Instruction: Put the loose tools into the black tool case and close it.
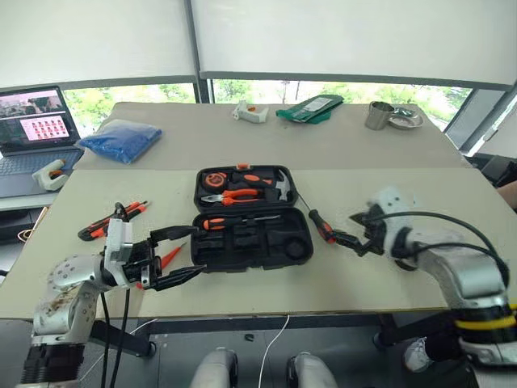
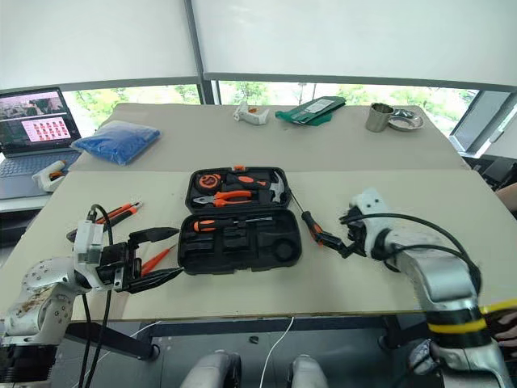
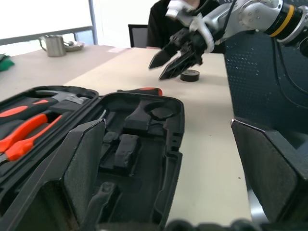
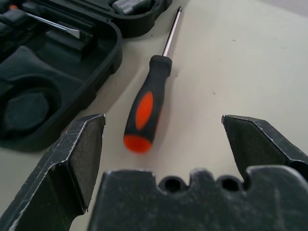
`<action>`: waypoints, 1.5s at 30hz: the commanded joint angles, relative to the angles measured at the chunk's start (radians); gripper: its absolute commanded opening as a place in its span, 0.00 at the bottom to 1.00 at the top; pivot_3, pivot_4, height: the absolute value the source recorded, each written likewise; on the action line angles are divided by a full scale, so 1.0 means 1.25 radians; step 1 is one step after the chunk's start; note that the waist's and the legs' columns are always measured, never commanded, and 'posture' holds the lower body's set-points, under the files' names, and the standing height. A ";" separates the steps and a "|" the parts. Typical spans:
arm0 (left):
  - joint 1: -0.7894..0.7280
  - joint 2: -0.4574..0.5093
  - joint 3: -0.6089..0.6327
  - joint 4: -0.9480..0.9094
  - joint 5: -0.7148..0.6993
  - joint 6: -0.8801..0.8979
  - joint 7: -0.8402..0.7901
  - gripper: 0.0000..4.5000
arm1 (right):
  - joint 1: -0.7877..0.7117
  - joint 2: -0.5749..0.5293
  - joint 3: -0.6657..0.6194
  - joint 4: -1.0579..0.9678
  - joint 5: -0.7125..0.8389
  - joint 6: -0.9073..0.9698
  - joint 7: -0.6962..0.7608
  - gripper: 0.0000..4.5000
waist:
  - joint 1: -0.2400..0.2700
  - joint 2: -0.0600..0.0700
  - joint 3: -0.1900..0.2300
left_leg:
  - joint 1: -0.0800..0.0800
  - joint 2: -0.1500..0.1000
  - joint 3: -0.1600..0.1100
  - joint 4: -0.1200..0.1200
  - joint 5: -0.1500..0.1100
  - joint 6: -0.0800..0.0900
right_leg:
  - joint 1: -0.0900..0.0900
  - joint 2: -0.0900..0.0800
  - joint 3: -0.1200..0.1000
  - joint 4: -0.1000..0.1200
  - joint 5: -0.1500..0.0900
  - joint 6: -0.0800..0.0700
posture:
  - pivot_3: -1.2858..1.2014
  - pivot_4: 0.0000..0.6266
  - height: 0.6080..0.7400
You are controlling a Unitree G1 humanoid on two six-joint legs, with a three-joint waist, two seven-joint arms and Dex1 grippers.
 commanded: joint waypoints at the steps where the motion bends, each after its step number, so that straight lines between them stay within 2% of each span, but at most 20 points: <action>1: -0.002 -0.002 0.009 -0.018 0.000 -0.025 0.009 0.99 | -0.055 0.017 0.027 0.030 -0.028 0.021 -0.010 1.00 | 0.000 0.000 0.000 | 0.000 0.000 0.000 0.000 0.000 0.000 | 0.000 0.000 0.000 0.000 0.000 0.000 | 0.52 0.24 1.00; 8: -0.001 -0.008 0.003 -0.022 -0.003 -0.038 0.011 0.99 | -0.089 0.046 0.071 0.087 -0.057 0.022 -0.004 1.00 | -0.003 0.000 0.000 | 0.000 0.000 0.000 0.000 0.000 0.001 | 0.000 0.000 0.000 0.000 0.000 0.001 | 0.52 0.24 1.00; 9: 0.000 -0.006 0.003 -0.023 -0.004 -0.034 0.010 1.00 | -0.093 0.055 0.064 0.097 -0.061 0.020 -0.017 0.89 | -0.004 0.000 0.000 | 0.000 0.000 0.000 0.000 0.000 0.001 | 0.000 0.000 0.000 0.000 0.000 0.001 | 0.52 0.24 1.00; 11: 0.006 -0.002 0.004 -0.029 -0.005 -0.029 0.010 1.00 | -0.090 0.066 0.052 0.106 -0.074 0.008 -0.034 0.77 | -0.004 0.000 0.000 | 0.000 0.000 0.001 0.000 0.000 0.001 | 0.000 0.001 0.000 0.000 0.000 0.001 | 0.52 0.24 1.00; 18: -0.008 0.000 0.004 -0.058 -0.009 -0.009 0.037 1.00 | -0.022 0.120 -0.029 0.059 -0.090 -0.084 -0.111 0.24 | -0.003 0.000 0.000 | 0.000 0.001 0.001 0.000 0.000 0.000 | 0.000 0.001 0.000 0.000 0.000 0.004 | 0.52 0.24 1.00; 19: -0.013 -0.001 0.004 -0.060 -0.010 -0.009 0.041 1.00 | -0.012 0.128 -0.046 0.053 -0.093 -0.102 -0.127 0.22 | -0.003 0.000 0.000 | 0.000 0.000 0.001 0.000 0.000 0.000 | 0.000 0.001 0.000 0.000 0.001 0.004 | 0.52 0.24 1.00; 22: -0.025 -0.011 0.007 -0.064 -0.015 -0.009 0.065 1.00 | 0.002 0.145 -0.102 0.052 -0.109 -0.162 -0.186 0.22 | -0.003 0.000 0.000 | 0.000 0.000 0.001 0.000 0.000 0.000 | 0.000 0.001 0.000 0.000 0.000 0.004 | 0.52 0.24 1.00; 25: -0.020 -0.024 0.019 -0.070 -0.017 -0.015 0.099 1.00 | -0.006 0.138 -0.127 0.066 -0.110 -0.281 -0.161 0.22 | -0.004 0.000 0.000 | 0.000 0.000 0.001 0.000 0.000 0.000 | 0.000 0.001 0.000 0.000 0.000 0.005 | 0.52 0.24 1.00; 29: 0.025 -0.035 0.054 -0.075 -0.010 -0.033 0.145 1.00 | -0.084 0.076 -0.051 0.157 -0.138 -0.594 0.079 0.22 | -0.021 0.001 0.001 | 0.001 0.001 0.002 0.000 0.000 0.001 | -0.001 0.002 0.001 0.000 -0.001 0.007 | 0.52 0.24 1.00; 34: 0.075 -0.020 0.099 -0.069 -0.006 -0.045 0.170 1.00 | -0.206 0.059 0.088 0.267 -0.138 -0.747 0.389 0.22 | -0.029 0.001 0.001 | 0.002 0.003 0.002 -0.001 0.000 0.000 | 0.000 0.005 0.001 0.000 0.000 0.010 | 0.52 0.24 1.00; 36: 0.105 -0.007 0.123 -0.061 -0.007 -0.048 0.164 1.00 | -0.262 0.077 0.153 0.341 -0.179 -0.786 0.466 0.22 | -0.028 0.001 0.001 | 0.003 0.003 0.002 -0.001 0.000 0.000 | 0.000 0.005 0.001 0.001 0.000 0.009 | 0.52 0.24 1.00; 39: 0.145 0.011 0.150 -0.050 -0.003 -0.062 0.149 1.00 | -0.340 0.118 0.229 0.475 -0.247 -0.842 0.521 0.22 | -0.029 0.001 0.001 | 0.003 0.003 0.002 -0.001 0.000 0.000 | -0.001 0.004 0.001 0.001 0.001 0.006 | 0.52 0.24 1.00; 42: 0.158 0.018 0.153 -0.051 0.005 -0.075 0.147 1.00 | -0.381 0.147 0.237 0.559 -0.269 -0.864 0.520 0.22 | -0.017 0.001 0.001 | 0.002 0.002 0.002 -0.001 -0.001 -0.001 | -0.002 0.003 0.001 0.001 0.001 -0.001 | 0.52 0.24 1.00; 45: 0.167 0.015 0.153 -0.053 0.012 -0.084 0.146 1.00 | -0.407 0.161 0.248 0.617 -0.303 -0.888 0.525 0.22 | -0.012 0.001 0.001 | 0.002 0.000 0.002 -0.001 -0.003 -0.005 | -0.002 0.000 0.001 0.000 0.001 -0.001 | 0.52 0.24 1.00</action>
